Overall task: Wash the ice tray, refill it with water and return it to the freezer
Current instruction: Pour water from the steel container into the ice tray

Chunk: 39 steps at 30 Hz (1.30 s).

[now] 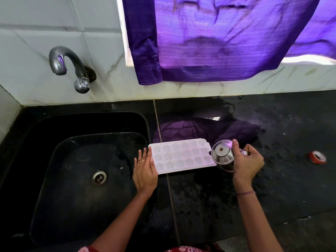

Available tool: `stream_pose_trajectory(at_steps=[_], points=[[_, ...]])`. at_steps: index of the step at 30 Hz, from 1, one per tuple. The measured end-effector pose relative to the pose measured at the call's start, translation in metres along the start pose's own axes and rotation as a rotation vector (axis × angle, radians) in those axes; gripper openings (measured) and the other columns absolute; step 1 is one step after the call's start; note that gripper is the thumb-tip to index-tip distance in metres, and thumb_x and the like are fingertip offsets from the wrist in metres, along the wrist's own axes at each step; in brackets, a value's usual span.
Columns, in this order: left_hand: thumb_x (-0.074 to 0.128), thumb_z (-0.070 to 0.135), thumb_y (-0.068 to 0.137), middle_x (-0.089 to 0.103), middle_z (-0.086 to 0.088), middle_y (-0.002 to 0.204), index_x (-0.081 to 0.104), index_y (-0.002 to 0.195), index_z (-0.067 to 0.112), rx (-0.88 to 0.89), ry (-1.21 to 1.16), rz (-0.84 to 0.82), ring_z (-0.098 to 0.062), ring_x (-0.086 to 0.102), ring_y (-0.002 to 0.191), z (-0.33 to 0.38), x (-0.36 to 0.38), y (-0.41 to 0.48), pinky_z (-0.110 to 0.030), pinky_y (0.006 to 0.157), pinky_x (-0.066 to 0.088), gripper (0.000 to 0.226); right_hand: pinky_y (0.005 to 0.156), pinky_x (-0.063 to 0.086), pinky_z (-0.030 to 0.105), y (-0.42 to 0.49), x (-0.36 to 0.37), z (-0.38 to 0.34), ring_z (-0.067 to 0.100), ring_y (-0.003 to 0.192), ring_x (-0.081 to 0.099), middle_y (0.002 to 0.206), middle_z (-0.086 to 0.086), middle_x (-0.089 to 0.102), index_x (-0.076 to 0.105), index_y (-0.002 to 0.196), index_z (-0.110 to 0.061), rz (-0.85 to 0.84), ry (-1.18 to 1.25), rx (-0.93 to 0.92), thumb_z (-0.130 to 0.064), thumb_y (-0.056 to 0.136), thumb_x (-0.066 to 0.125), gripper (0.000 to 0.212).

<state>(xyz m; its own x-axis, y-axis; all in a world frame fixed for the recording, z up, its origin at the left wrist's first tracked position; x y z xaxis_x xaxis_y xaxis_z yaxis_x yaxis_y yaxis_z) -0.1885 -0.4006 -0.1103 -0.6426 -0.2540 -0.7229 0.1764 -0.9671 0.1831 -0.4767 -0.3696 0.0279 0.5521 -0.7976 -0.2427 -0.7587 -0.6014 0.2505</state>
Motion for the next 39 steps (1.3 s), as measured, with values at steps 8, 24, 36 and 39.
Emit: stream_pose_trajectory(at_steps=[8,24,36,39], points=[[0.014,0.035,0.094,0.042,-0.006,0.146,0.038,0.143,0.014,0.006,0.011,0.003,-0.019,0.027,0.142,0.0,0.001,0.001,-0.04,0.118,0.018,0.058,0.046,0.027,0.019,0.004,-0.004,0.009,0.006,0.043,0.021,0.04,-0.009,0.026,0.026,0.049,-0.013,0.043,0.062,0.101,-0.022,0.079,0.074,0.057],[0.014,0.035,0.093,0.041,-0.006,0.147,0.037,0.143,0.013,0.016,0.014,0.003,-0.02,0.027,0.142,0.0,0.0,0.001,-0.04,0.118,0.018,0.059,0.044,0.029,0.013,0.007,-0.021,0.017,0.005,0.037,0.028,0.034,-0.012,0.033,0.027,0.049,-0.014,0.114,0.096,0.126,-0.018,0.08,0.072,0.056],[0.013,0.035,0.093,0.04,-0.005,0.148,0.037,0.143,0.014,0.011,0.024,-0.001,-0.019,0.026,0.142,0.0,-0.001,0.001,-0.039,0.119,0.017,0.059,0.04,0.027,0.013,0.012,-0.023,0.008,0.006,0.038,0.03,0.043,-0.003,0.029,0.027,0.048,-0.013,0.108,-0.028,0.029,-0.017,0.081,0.072,0.056],[0.013,0.035,0.093,0.04,-0.005,0.148,0.037,0.143,0.014,0.006,0.019,0.0,-0.019,0.026,0.142,0.001,-0.001,0.0,-0.04,0.118,0.017,0.059,0.04,0.025,0.013,0.014,-0.023,0.011,0.007,0.038,0.029,0.036,-0.008,0.034,0.027,0.048,-0.013,0.093,-0.013,0.039,-0.018,0.08,0.072,0.055]])
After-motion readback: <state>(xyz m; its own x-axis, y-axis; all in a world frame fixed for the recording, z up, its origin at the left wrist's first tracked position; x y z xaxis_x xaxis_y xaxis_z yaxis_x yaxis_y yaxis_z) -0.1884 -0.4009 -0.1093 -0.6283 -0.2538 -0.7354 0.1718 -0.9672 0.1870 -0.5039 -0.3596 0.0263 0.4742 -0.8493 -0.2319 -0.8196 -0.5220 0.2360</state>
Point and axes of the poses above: each hand's wrist, its own y-axis towards the middle knuckle, its own x-axis out of the palm, z = x × y, the point moved 4 cm from there along y, towards the middle knuckle
